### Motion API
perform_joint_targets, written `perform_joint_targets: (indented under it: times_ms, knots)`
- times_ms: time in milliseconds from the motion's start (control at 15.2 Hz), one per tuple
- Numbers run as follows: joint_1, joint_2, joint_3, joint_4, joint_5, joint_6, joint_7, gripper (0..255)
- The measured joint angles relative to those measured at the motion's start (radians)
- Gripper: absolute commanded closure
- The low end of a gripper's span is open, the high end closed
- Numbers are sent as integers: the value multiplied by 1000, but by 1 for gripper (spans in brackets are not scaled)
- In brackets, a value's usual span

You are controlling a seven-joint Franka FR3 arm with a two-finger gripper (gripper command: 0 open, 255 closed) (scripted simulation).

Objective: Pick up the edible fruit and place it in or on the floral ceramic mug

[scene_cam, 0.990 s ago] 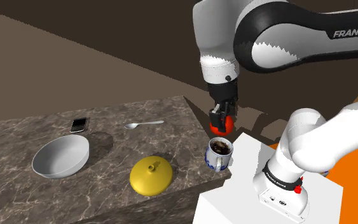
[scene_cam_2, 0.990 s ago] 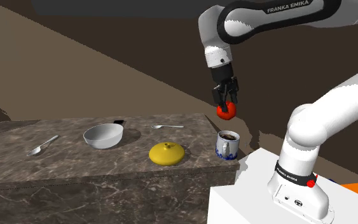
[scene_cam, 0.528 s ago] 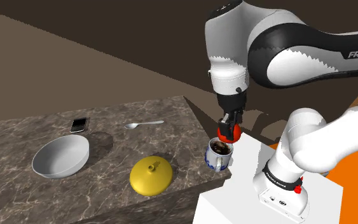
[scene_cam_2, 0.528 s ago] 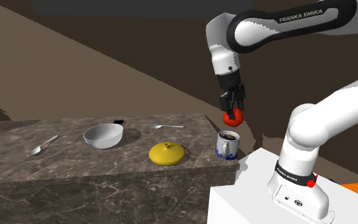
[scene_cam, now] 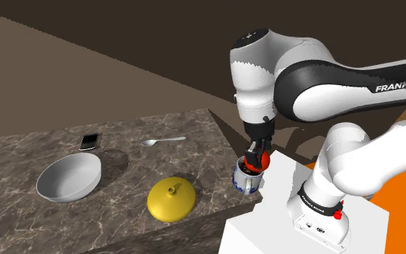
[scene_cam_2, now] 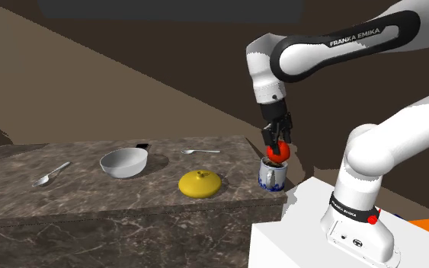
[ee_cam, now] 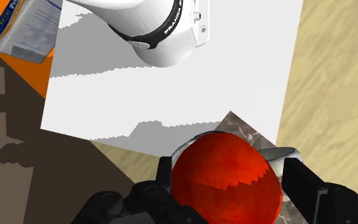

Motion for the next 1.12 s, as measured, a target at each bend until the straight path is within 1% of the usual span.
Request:
perform_joint_targets:
  times_ms: [264, 660, 726, 1122]
  knots:
    - [2, 5, 10, -37, 6, 50, 3, 255]
    - [8, 5, 5, -42, -10, 55, 7, 255]
    - [10, 7, 4, -42, -12, 55, 8, 0]
    - [13, 8, 4, -49, 6, 56, 8, 0]
